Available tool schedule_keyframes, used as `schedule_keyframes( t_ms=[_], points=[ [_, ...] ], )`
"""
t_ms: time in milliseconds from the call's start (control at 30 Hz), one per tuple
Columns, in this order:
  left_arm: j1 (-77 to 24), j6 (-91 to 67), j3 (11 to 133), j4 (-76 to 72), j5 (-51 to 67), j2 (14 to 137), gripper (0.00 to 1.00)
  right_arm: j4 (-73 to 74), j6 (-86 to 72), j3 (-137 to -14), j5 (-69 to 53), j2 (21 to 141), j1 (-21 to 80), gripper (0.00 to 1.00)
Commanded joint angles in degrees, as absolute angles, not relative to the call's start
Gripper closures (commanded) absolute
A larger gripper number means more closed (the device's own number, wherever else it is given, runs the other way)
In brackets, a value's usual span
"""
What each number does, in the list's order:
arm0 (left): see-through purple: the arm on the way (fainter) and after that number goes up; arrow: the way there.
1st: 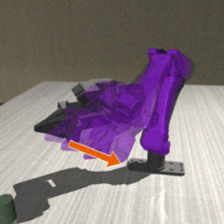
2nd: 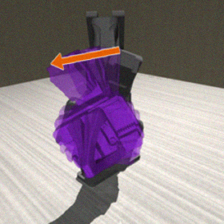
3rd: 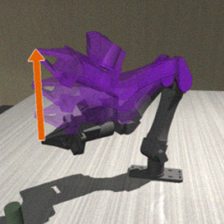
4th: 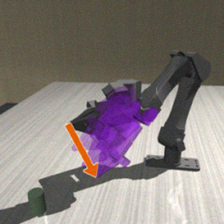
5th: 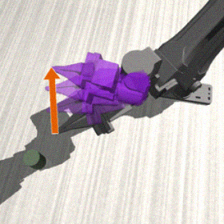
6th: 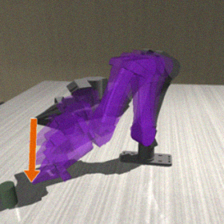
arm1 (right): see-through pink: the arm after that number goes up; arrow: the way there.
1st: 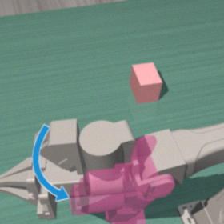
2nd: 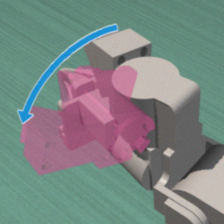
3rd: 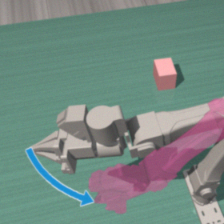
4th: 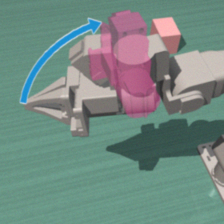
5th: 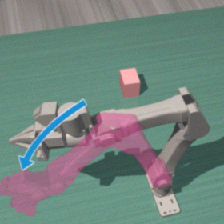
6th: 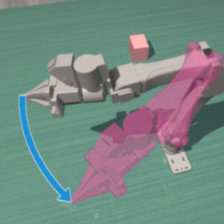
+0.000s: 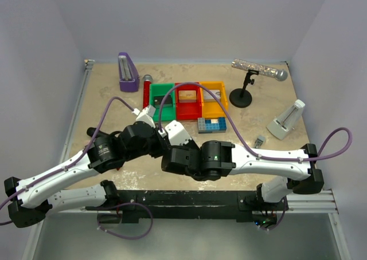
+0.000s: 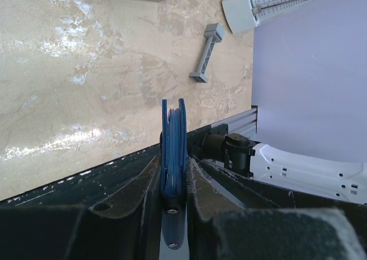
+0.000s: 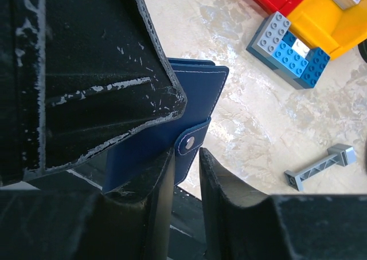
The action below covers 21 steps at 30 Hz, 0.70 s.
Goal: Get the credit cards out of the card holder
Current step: Open the card holder.
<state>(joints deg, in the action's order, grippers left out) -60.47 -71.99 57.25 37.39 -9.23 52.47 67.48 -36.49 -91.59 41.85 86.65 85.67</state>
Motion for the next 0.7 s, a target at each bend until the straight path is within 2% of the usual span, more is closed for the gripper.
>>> schedule_keyframes(
  t_ms=[0,400,667],
  points=[
    [-61.5,-73.9,58.0,29.6,-5.8,50.3,1.00,68.6,-37.9,-91.8,41.8,86.4,84.6,0.74],
    [-62.1,-73.5,58.0,29.3,-5.9,50.3,1.00,68.2,-38.3,-90.3,40.9,85.4,83.8,0.85],
    [-62.2,-73.1,58.2,29.1,-5.9,50.4,1.00,67.3,-38.3,-88.9,39.2,84.7,83.1,0.99]
  ],
)
